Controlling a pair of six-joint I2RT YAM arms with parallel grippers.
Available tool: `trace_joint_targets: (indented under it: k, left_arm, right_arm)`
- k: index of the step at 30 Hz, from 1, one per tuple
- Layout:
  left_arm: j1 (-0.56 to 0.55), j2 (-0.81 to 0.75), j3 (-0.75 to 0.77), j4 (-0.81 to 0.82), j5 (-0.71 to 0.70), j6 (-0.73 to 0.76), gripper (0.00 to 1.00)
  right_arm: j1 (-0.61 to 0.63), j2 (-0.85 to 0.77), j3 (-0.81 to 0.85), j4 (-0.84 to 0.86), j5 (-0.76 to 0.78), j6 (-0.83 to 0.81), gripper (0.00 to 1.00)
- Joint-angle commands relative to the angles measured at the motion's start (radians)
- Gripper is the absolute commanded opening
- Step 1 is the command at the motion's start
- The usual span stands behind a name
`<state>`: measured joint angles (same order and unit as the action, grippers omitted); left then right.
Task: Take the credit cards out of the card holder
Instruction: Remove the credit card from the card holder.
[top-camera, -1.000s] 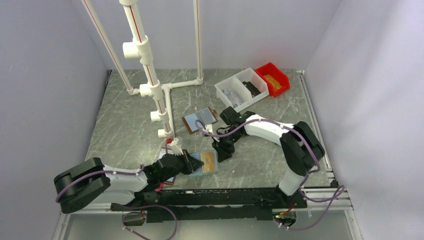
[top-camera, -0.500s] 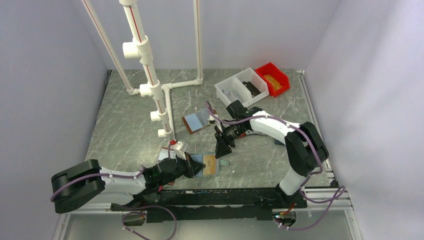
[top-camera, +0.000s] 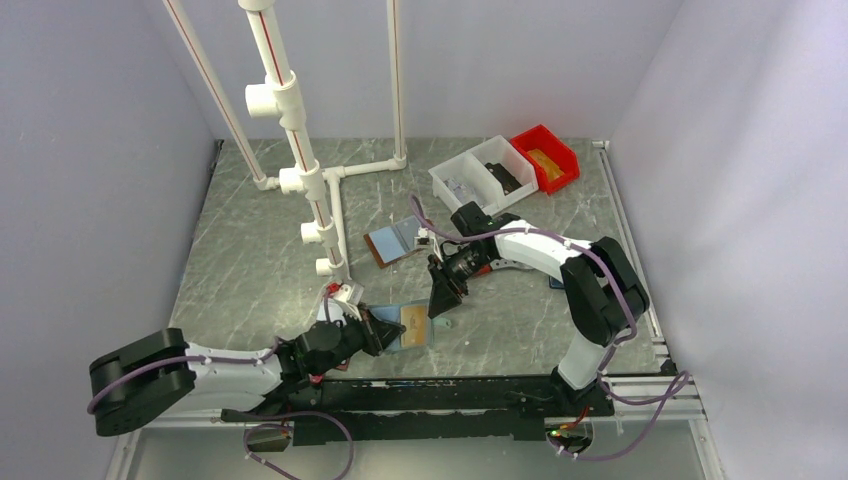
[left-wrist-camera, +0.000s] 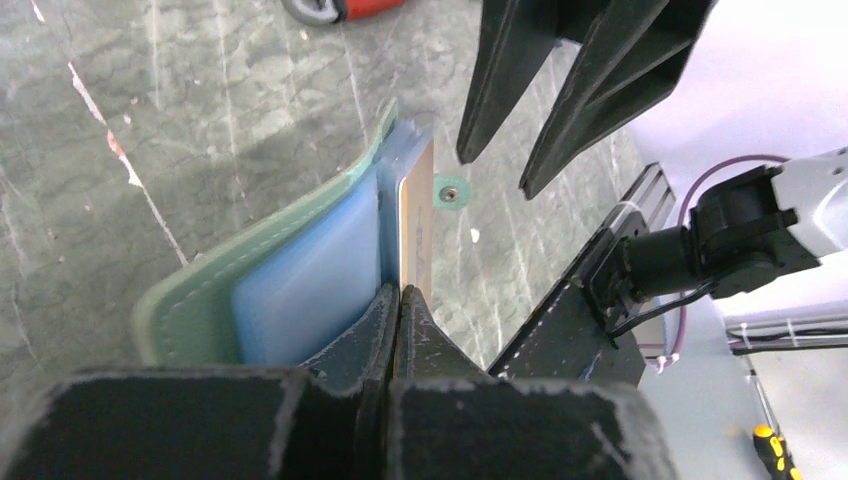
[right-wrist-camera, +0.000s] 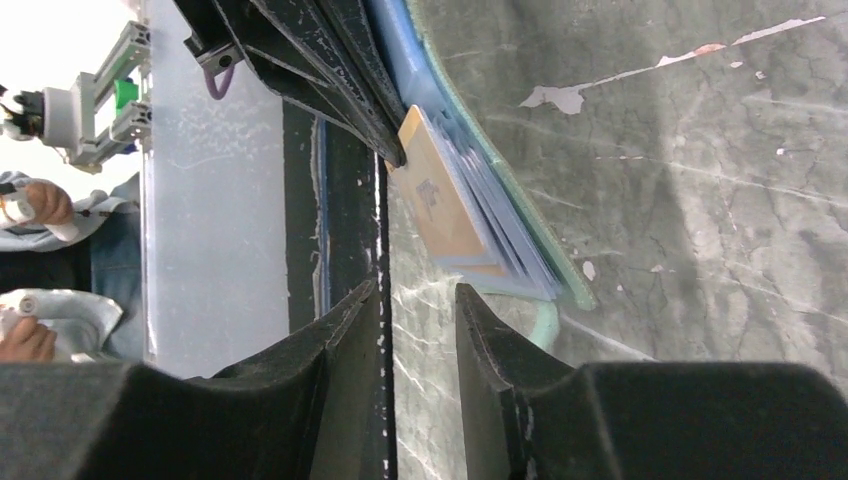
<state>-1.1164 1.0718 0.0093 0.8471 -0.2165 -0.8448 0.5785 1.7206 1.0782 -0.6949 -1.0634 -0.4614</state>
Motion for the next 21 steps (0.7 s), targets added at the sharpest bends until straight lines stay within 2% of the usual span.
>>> trace_joint_targets:
  k: [1,6,16,19,21]
  left_arm:
    - [-0.005,-0.070,-0.008,0.059,-0.034,-0.019,0.00]
    - [-0.005,-0.118,-0.008,0.025,-0.032,-0.022,0.00]
    - [-0.005,-0.116,-0.009,0.063,-0.011,-0.019,0.00]
    - [-0.005,-0.120,-0.008,0.075,-0.006,-0.021,0.00]
    - [-0.005,-0.133,-0.028,0.074,-0.007,-0.028,0.00]
  right_arm:
    - [0.002,0.019,0.036,-0.005,-0.062,0.026,0.36]
    - [0.010,0.029,0.036,-0.003,-0.099,0.034,0.37]
    - [-0.006,0.030,0.037,0.025,-0.094,0.063,0.42]
    - [-0.018,0.026,0.063,-0.025,-0.092,0.006,0.42]
    - [-0.037,0.014,0.095,-0.106,-0.086,-0.088,0.42]
